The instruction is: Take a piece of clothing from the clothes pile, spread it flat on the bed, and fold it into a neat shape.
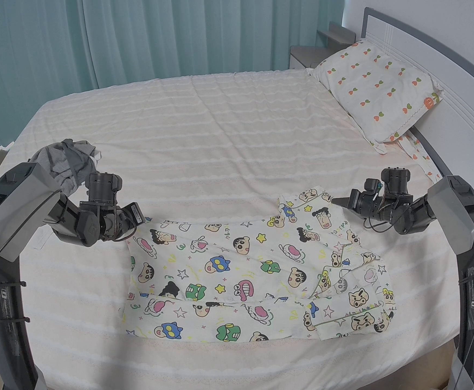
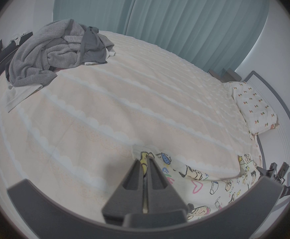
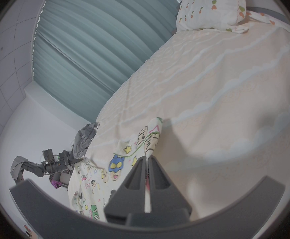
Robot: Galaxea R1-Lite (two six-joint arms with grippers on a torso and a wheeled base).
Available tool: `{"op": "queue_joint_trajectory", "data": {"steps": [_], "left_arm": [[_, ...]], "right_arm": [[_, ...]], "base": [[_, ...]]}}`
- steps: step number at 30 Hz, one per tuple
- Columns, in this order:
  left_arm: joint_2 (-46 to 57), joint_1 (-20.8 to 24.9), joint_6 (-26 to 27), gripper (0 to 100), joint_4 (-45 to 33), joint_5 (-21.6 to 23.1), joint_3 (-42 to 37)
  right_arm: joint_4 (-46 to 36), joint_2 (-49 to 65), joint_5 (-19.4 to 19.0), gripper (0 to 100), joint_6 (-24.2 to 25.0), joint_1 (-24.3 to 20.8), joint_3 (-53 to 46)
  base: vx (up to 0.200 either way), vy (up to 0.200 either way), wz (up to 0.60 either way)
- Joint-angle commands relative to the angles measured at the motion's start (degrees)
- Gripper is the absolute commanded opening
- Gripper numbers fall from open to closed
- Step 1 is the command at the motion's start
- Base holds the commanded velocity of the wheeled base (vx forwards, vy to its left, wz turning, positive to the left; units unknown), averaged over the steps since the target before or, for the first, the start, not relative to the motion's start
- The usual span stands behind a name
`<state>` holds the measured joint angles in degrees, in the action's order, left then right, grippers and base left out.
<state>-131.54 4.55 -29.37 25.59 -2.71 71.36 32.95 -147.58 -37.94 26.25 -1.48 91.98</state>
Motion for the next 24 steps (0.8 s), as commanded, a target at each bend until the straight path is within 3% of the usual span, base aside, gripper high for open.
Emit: {"op": "queue_joint_trajectory", "data": {"steps": [1,8,9,17,24], "left_arm": [[0.4,0.2,0.0,0,0.0,0.0,0.0],[0.3,0.5,0.0,0,0.0,0.0,0.2],[0.2,0.5,0.0,0,0.1,0.0,0.3],[-0.2,0.7,-0.1,0,0.1,0.0,0.2],[0.0,0.7,-0.1,0,0.1,-0.1,0.0]], "right_arm": [[-0.3,0.5,-0.6,0,0.0,-0.3,-0.8],[-0.5,-1.5,-0.6,0,-0.1,-0.7,-0.5],[-0.5,-1.7,-0.6,100,-0.3,-0.7,-0.5],[-0.5,-2.6,-0.6,100,-0.4,-0.8,0.4],[-0.3,-3.8,-0.6,100,-0.7,-5.3,0.8]], "base": [[0.000,0.000,0.00],[0.000,0.000,0.00],[0.000,0.000,0.00],[0.000,0.000,0.00],[0.000,0.000,0.00]]}}
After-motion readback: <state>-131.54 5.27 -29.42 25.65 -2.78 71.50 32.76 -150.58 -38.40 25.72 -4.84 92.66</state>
